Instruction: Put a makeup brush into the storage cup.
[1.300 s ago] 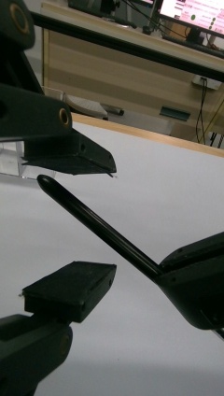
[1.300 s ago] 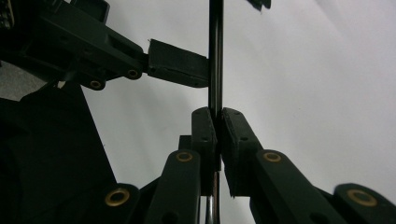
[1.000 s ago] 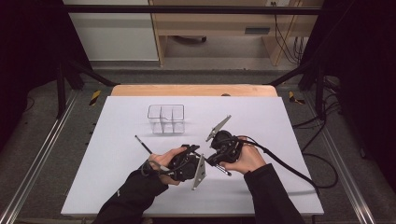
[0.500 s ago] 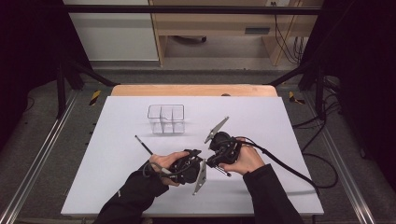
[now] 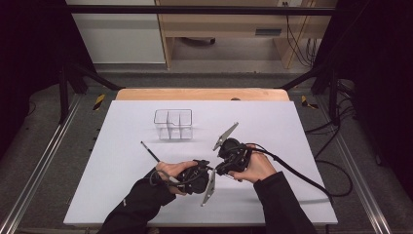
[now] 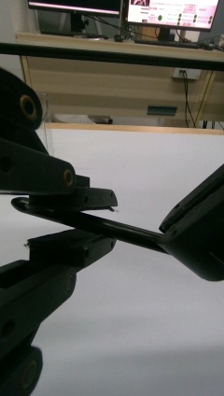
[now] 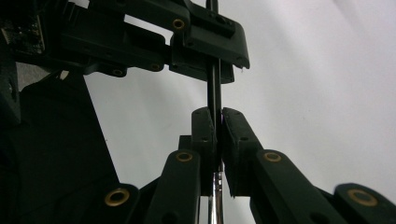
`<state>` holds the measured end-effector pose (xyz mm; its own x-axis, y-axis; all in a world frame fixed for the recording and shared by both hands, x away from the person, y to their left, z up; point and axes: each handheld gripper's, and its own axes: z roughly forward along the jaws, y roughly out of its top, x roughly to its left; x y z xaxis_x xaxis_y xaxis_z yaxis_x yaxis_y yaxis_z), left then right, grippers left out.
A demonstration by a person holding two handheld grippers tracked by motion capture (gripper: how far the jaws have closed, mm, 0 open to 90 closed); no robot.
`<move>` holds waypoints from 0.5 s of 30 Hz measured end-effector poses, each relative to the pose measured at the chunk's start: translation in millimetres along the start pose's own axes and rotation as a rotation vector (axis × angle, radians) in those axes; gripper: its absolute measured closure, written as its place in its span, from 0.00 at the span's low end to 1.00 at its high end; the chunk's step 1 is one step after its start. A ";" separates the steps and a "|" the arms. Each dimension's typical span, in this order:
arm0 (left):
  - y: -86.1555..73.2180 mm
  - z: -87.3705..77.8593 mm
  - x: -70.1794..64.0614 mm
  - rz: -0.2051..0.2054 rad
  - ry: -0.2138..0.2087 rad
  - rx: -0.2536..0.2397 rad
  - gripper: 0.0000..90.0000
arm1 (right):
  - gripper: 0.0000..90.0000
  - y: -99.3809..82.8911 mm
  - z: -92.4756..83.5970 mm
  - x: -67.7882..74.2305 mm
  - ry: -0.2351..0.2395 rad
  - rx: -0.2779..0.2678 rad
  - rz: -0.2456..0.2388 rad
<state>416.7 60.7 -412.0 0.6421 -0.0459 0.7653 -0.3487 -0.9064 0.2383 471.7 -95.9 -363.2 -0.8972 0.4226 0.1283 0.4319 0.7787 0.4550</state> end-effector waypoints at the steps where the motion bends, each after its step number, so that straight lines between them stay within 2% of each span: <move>1: 0.1 0.1 -0.3 0.004 -0.003 0.001 0.88 | 0.94 0.0 0.0 -0.1 0.000 -0.001 -0.003; 7: 0.1 0.6 -2.1 0.017 -0.022 -0.001 0.91 | 0.94 -0.1 -1.9 0.3 0.005 -0.011 -0.008; 15: 0.3 -0.9 -1.1 0.022 -0.026 0.003 0.92 | 0.93 -0.6 -4.6 0.2 0.000 -0.023 -0.015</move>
<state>415.3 60.8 -412.2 0.6520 -0.0764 0.7543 -0.3610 -0.9062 0.2203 470.9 -98.4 -359.4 -0.9034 0.4111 0.1217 0.4165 0.7741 0.4768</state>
